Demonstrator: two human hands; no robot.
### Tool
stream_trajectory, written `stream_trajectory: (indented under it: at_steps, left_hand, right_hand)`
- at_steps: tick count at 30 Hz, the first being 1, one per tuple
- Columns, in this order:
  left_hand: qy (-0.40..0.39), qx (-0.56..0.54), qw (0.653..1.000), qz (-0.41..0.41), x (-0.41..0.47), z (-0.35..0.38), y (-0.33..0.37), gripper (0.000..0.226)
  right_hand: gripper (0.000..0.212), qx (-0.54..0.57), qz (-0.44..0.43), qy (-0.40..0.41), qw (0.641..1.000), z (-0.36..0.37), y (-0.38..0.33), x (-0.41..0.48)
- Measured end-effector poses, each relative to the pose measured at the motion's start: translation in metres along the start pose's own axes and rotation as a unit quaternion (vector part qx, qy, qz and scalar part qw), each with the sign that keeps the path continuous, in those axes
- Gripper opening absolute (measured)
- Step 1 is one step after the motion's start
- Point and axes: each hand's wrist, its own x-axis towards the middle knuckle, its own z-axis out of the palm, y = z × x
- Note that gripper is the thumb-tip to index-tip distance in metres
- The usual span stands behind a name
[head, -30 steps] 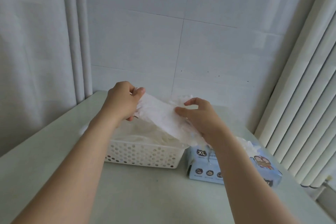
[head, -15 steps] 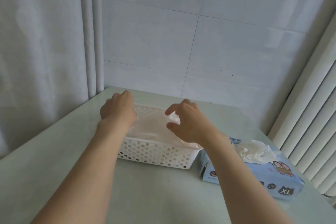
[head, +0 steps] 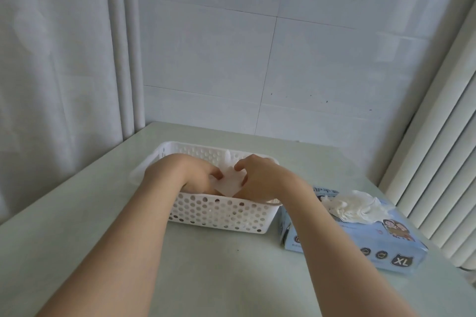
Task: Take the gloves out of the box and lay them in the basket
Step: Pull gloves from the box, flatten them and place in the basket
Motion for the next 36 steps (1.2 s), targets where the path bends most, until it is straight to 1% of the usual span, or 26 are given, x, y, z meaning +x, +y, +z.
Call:
stream_trajectory:
  at_steps: [1, 3, 5, 6, 7, 10, 11, 12, 13, 15, 16, 17, 19, 21, 23, 25, 27, 29, 30, 33, 34, 36]
  left_hand:
    - [-0.011, 0.003, 1.0, -0.001, 0.002, 0.0, 0.0, 0.076]
    - [-0.02, 0.001, 1.0, -0.002, 0.001, 0.0, 0.001, 0.081]
    - [-0.012, -0.009, 1.0, 0.001, 0.0, 0.0, 0.003, 0.082]
    - [-0.002, -0.015, 1.0, 0.0, -0.001, 0.0, 0.005, 0.081]
    - [0.011, -0.019, 1.0, -0.004, 0.0, 0.001, 0.005, 0.079]
    - [0.052, -0.018, 0.998, -0.014, 0.001, 0.004, 0.009, 0.069]
    - [0.067, -0.019, 0.997, -0.016, 0.001, 0.004, 0.01, 0.065]
    - [0.083, -0.026, 0.996, -0.016, -0.001, 0.002, 0.011, 0.061]
    - [0.097, -0.035, 0.995, -0.015, -0.004, -0.001, 0.013, 0.056]
    - [0.135, -0.047, 0.99, -0.009, -0.011, -0.009, 0.018, 0.046]
    - [0.158, -0.047, 0.986, -0.003, -0.013, -0.012, 0.021, 0.041]
    - [0.182, -0.048, 0.982, 0.003, -0.014, -0.015, 0.024, 0.036]
    - [0.232, -0.061, 0.97, 0.033, -0.019, -0.017, 0.036, 0.022]
    - [0.273, -0.086, 0.954, 0.091, -0.022, -0.012, 0.052, 0.01]
    - [0.305, -0.113, 0.931, 0.166, -0.024, -0.003, 0.077, 0.006]
    - [0.319, -0.123, 0.91, 0.234, -0.021, 0.013, 0.102, 0.014]
    - [0.33, -0.11, 0.895, 0.28, -0.017, 0.033, 0.127, 0.025]
    - [0.344, -0.089, 0.887, 0.293, -0.014, 0.053, 0.146, 0.029]
    - [0.351, -0.077, 0.887, 0.291, -0.013, 0.062, 0.154, 0.03]
    - [0.362, -0.021, 0.887, 0.288, -0.009, 0.086, 0.165, 0.031]
    - [0.361, -0.008, 0.887, 0.288, -0.007, 0.092, 0.166, 0.032]
    - [0.357, 0.002, 0.89, 0.283, -0.003, 0.1, 0.167, 0.038]
  right_hand:
    - [0.068, -0.007, 0.007, 0.0, 1.0, 0.002, -0.001, 0.002]
    - [0.054, -0.014, 0.022, 0.01, 1.0, 0.006, -0.002, 0.005]
    - [0.042, -0.013, 0.029, 0.027, 0.999, 0.009, -0.001, 0.008]
    - [0.041, -0.014, 0.028, 0.037, 0.999, 0.01, 0.0, 0.007]
    - [0.043, -0.014, 0.022, 0.043, 0.999, 0.009, 0.0, 0.007]
    - [0.065, 0.005, -0.017, 0.044, 0.999, 0.0, 0.003, -0.003]
    - [0.066, 0.015, -0.036, 0.043, 0.998, -0.005, 0.005, -0.007]
    - [0.062, 0.038, -0.053, 0.051, 0.997, -0.009, 0.008, -0.012]
    - [0.052, 0.071, -0.067, 0.074, 0.992, -0.013, 0.011, -0.017]
    - [0.03, 0.127, -0.08, 0.151, 0.977, -0.022, 0.018, -0.029]
    - [0.025, 0.138, -0.076, 0.188, 0.969, -0.026, 0.024, -0.036]
    - [0.026, 0.143, -0.07, 0.215, 0.964, -0.029, 0.029, -0.042]
    - [0.029, 0.155, -0.046, 0.236, 0.958, -0.036, 0.042, -0.056]
    - [0.029, 0.161, -0.004, 0.235, 0.959, -0.042, 0.058, -0.067]
    - [0.033, 0.127, 0.042, 0.23, 0.964, -0.049, 0.077, -0.078]
    - [0.041, 0.083, 0.086, 0.226, 0.967, -0.055, 0.094, -0.087]
    - [0.045, 0.074, 0.123, 0.233, 0.962, -0.063, 0.111, -0.098]
    - [0.046, 0.07, 0.156, 0.224, 0.959, -0.07, 0.124, -0.106]
    - [0.048, 0.058, 0.166, 0.202, 0.963, -0.073, 0.13, -0.11]
    - [0.059, -0.004, 0.166, 0.095, 0.982, -0.074, 0.138, -0.113]
    - [0.059, -0.02, 0.161, 0.074, 0.984, -0.073, 0.139, -0.112]
    - [0.05, -0.031, 0.149, 0.078, 0.985, -0.071, 0.139, -0.109]
